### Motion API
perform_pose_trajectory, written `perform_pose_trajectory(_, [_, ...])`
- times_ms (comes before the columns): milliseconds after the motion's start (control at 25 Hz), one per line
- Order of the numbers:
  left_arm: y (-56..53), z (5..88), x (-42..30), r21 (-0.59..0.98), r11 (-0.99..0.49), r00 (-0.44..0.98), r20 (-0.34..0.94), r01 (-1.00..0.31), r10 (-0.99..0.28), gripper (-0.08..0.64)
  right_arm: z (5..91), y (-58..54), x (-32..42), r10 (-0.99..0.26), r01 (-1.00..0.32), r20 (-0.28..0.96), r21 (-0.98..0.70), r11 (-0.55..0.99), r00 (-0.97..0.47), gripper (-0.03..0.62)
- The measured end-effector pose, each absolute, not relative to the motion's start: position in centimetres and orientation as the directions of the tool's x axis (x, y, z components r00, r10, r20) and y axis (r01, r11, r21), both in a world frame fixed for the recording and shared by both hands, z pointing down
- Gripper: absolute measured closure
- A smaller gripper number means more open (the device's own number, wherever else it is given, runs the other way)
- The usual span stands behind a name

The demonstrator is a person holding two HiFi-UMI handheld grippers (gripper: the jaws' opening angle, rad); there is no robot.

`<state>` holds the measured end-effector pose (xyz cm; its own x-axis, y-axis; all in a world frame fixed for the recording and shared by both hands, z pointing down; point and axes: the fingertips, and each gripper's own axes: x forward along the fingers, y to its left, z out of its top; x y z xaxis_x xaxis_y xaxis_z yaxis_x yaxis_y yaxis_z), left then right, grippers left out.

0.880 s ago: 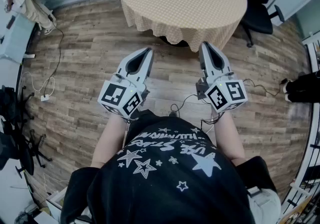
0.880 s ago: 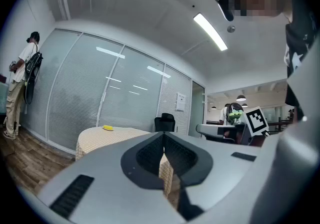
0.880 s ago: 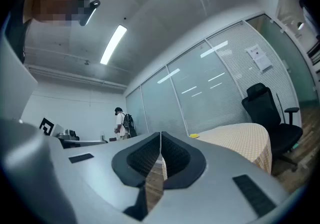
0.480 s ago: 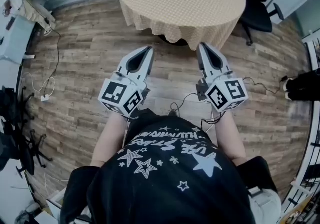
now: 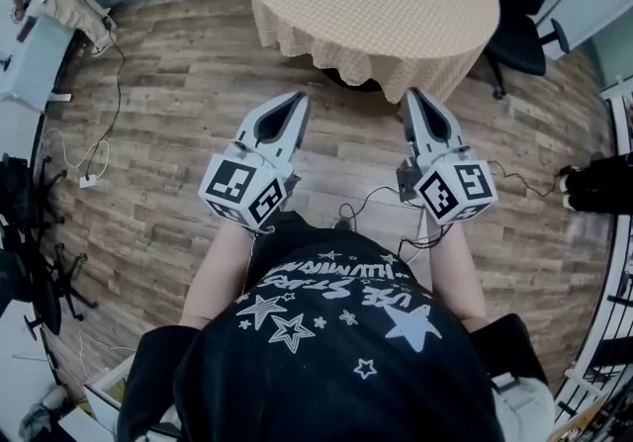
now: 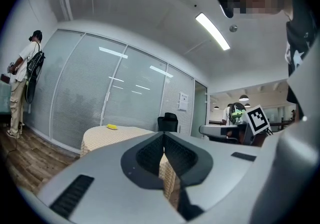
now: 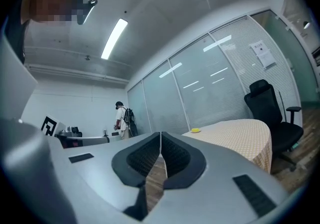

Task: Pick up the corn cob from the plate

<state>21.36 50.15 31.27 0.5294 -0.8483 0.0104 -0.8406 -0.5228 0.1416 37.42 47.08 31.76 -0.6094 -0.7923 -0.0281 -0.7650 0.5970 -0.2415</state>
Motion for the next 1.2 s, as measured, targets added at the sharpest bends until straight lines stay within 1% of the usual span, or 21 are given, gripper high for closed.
perform_pose_trajectory(240, [49.1, 31.7, 15.2, 0.173, -0.497, 0.505, 0.004, -0.851, -0.863, 0.554, 31.6, 44.9, 35.6, -0.838, -0.795, -0.054, -0.290, 0.533, -0.543, 0.560])
perform_pose_trajectory(480, [46.9, 31.6, 7.1, 0.202, -0.488, 0.500, 0.009, -0.849, -0.866, 0.554, 30.8, 43.0, 29.3, -0.866, -0.834, -0.036, -0.252, 0.491, -0.498, 0.560])
perform_pose_trajectory(640, [45.7, 32.4, 3.0, 0.235, -0.502, 0.519, 0.016, -0.833, -0.854, 0.554, 30.9, 41.7, 25.2, -0.877, -0.845, -0.023, -0.260, 0.468, -0.479, 0.560])
perform_pose_trajectory(1000, [44.6, 33.9, -3.7, 0.238, -0.518, 0.542, 0.044, -0.822, -0.839, 0.554, 32.0, 41.1, 17.9, -0.884, -0.849, 0.005, -0.277, 0.449, -0.468, 0.560])
perform_pose_trajectory(1200, [44.3, 35.2, -6.2, 0.236, -0.496, 0.524, 0.068, -0.836, -0.849, 0.554, 32.5, 40.5, 16.2, -0.876, -0.862, 0.038, -0.204, 0.464, -0.481, 0.560])
